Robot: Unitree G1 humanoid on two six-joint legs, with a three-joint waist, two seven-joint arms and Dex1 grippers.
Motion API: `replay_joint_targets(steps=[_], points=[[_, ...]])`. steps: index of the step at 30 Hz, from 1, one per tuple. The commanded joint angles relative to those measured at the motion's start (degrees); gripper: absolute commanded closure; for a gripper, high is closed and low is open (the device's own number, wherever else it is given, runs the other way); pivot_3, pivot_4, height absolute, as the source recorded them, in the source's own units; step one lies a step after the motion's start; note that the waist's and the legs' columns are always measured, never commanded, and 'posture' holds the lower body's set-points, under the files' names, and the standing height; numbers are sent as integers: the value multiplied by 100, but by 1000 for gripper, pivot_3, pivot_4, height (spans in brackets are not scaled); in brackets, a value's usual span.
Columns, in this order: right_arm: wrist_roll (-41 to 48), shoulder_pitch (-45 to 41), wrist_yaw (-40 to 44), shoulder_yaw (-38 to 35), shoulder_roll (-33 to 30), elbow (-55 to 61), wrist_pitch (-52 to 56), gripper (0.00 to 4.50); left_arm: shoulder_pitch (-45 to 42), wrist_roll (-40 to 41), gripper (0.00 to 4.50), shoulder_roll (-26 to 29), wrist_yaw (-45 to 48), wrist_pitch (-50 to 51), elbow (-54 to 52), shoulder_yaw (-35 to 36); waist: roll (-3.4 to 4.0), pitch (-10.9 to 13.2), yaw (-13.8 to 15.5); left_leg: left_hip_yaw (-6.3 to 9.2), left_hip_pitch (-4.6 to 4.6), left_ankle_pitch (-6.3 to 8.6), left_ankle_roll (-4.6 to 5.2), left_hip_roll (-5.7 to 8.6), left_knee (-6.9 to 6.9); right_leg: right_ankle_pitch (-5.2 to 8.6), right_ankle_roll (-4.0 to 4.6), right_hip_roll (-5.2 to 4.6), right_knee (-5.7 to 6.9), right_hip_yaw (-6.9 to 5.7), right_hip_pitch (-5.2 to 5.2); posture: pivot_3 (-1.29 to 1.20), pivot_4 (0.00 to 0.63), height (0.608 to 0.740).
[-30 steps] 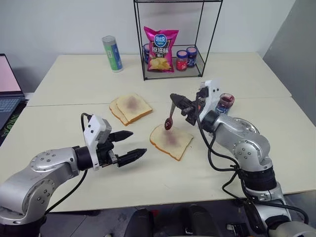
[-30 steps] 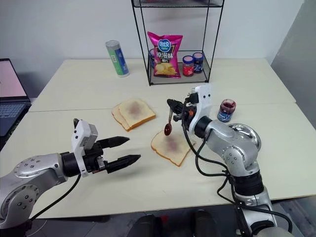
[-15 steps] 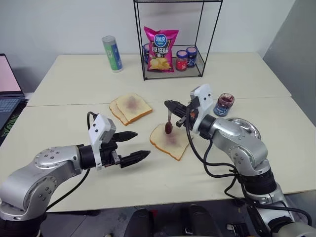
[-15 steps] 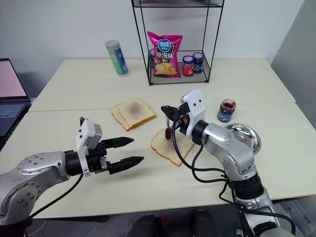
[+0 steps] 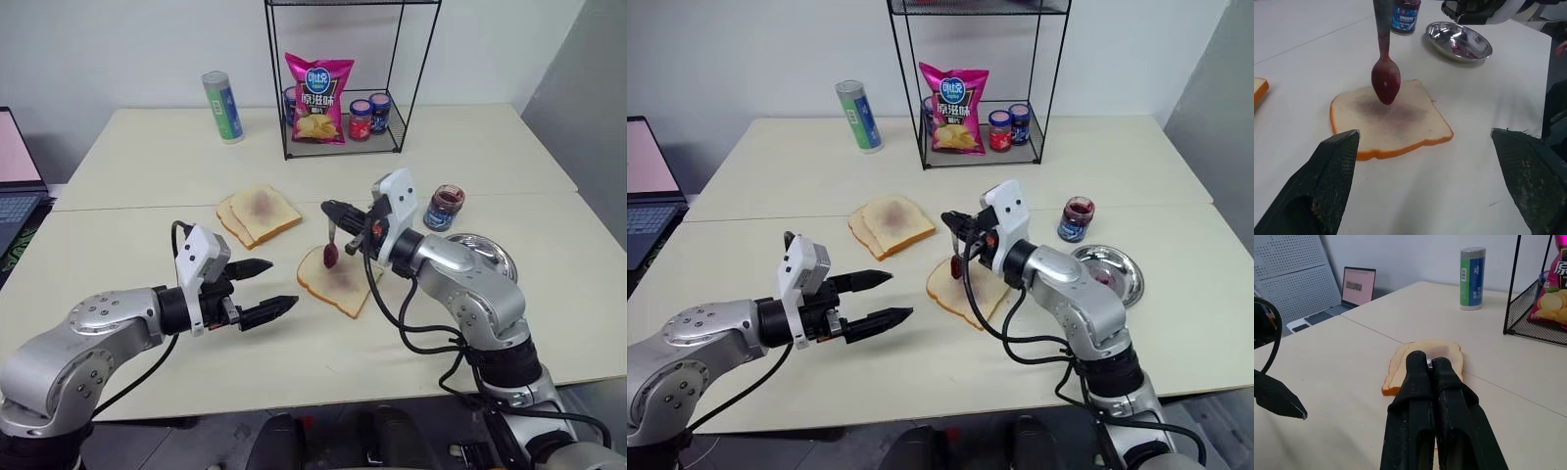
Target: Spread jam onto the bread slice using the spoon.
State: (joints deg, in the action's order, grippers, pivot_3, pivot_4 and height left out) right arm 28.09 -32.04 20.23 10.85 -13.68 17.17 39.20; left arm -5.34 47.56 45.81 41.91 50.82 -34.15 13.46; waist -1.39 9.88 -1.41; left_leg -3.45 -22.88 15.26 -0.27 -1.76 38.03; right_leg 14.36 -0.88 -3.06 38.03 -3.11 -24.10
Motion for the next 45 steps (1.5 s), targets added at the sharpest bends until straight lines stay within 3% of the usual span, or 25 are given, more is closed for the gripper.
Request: replay_joint_targets(steps=[1, 45], points=[[-40, -11, 68, -105, 53, 206, -81, 4465, -29, 133, 0, 10, -22, -46, -206, 33, 0, 0, 0, 0, 0, 0, 0, 0, 0, 0, 0, 0, 0, 0, 0, 0, 150, 740], [-128, 0, 60, -362, 695, -406, -77, 4465, -27, 87, 0, 48, 34, -142, -192, -3, 0, 0, -4, 1, 1, 0, -1, 0, 0, 0, 0, 0, 2, 0, 0, 0, 150, 740]])
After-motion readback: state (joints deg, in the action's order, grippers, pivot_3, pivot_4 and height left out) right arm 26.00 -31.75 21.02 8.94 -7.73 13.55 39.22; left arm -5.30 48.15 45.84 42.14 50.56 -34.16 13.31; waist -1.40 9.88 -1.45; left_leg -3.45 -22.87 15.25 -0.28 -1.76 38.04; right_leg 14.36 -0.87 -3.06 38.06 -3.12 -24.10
